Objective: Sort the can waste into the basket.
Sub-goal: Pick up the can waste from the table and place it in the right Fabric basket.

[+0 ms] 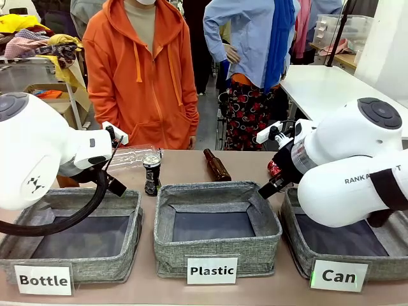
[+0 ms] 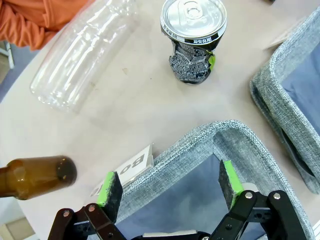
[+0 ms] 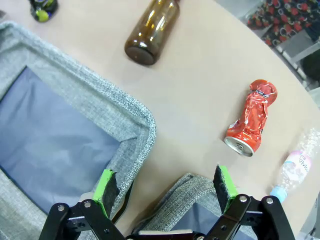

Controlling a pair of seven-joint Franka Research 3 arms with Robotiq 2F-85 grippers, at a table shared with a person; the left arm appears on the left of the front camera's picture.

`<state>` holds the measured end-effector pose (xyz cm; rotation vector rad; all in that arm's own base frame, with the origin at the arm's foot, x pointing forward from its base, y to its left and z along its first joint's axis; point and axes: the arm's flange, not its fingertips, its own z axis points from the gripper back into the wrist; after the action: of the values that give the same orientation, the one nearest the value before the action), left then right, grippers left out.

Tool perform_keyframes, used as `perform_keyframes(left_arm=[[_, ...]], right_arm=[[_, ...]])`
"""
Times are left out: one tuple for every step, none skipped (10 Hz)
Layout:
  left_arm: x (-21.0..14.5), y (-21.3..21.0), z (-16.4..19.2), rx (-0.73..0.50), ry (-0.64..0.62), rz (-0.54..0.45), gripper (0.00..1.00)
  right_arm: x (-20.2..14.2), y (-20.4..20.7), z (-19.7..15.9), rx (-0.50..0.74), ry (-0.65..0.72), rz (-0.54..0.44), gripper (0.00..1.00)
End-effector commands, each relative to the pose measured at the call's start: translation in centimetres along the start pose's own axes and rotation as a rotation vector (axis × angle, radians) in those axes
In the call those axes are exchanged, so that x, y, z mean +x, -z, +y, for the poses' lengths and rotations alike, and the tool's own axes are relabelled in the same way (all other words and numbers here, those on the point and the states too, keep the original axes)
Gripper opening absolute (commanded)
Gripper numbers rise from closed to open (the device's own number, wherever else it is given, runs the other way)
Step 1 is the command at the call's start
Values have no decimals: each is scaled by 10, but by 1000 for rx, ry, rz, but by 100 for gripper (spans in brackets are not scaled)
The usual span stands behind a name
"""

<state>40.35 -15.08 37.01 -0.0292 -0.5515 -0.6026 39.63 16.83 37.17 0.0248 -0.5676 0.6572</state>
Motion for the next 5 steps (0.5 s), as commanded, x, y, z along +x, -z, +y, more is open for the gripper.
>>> perform_keyframes(left_arm=[[0,0,0,0,0,0,100],[0,0,0,0,0,0,100],[0,0,0,0,0,0,100],[0,0,0,0,0,0,100],[0,0,0,0,0,0,100]], right_arm=[[0,0,0,0,1,0,100],[0,0,0,0,1,0,100],[0,0,0,0,1,0,100],[0,0,0,0,1,0,100],[0,0,0,0,0,0,100]])
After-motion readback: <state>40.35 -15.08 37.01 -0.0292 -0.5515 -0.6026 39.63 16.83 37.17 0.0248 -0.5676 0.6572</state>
